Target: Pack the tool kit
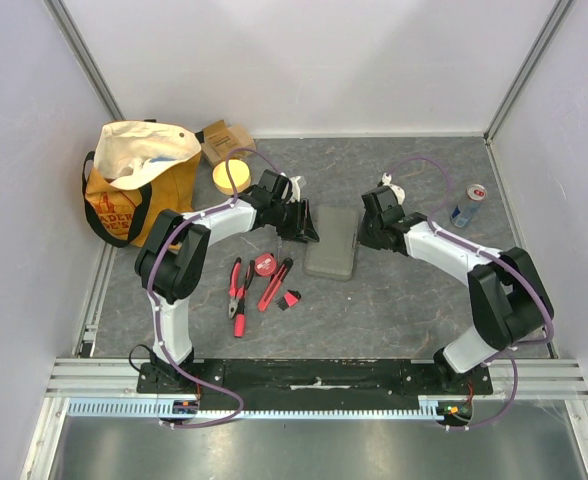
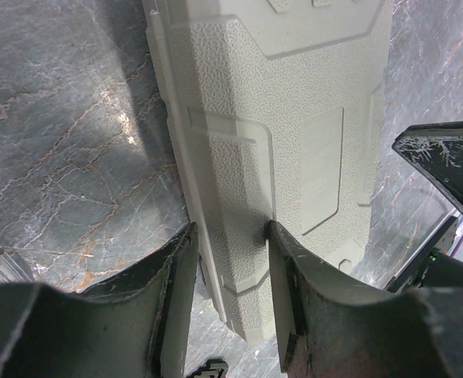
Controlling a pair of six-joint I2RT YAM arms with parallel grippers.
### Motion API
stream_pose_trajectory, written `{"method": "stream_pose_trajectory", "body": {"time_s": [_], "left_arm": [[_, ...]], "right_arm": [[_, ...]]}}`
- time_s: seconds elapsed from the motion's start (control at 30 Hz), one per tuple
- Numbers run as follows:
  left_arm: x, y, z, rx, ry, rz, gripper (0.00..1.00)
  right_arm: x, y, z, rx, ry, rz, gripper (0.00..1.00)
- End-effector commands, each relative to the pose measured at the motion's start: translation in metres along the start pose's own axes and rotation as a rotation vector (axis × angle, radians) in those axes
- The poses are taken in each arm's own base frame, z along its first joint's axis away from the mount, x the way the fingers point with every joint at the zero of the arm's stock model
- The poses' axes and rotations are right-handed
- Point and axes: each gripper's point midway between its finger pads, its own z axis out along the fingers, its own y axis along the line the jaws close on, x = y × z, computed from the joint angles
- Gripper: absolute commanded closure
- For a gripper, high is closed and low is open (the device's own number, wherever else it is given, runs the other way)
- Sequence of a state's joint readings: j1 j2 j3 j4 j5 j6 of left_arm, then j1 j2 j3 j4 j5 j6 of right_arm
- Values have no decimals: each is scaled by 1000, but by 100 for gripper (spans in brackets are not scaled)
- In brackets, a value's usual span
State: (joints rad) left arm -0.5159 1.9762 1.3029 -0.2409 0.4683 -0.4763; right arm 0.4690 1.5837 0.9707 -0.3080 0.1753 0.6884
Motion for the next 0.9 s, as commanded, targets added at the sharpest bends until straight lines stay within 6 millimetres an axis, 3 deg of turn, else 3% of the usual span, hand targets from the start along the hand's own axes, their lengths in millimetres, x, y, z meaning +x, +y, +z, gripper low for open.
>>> {"method": "stream_pose_trajectory", "body": {"time_s": [0.0, 0.57, 0.73, 0.87], "left_arm": [[9, 15, 5, -60, 34, 23, 54], [13, 12, 5, -48, 47, 30, 54], [20, 10, 7, -33, 70, 25, 54], [31, 16, 6, -72, 110, 12, 54]], "right_arm": [[-12, 9, -10, -43, -40, 6, 79], [11, 10, 10, -51, 55, -9, 79], [20, -4, 17, 8, 78, -41, 78], [28, -37, 20, 209, 85, -163, 79]]}}
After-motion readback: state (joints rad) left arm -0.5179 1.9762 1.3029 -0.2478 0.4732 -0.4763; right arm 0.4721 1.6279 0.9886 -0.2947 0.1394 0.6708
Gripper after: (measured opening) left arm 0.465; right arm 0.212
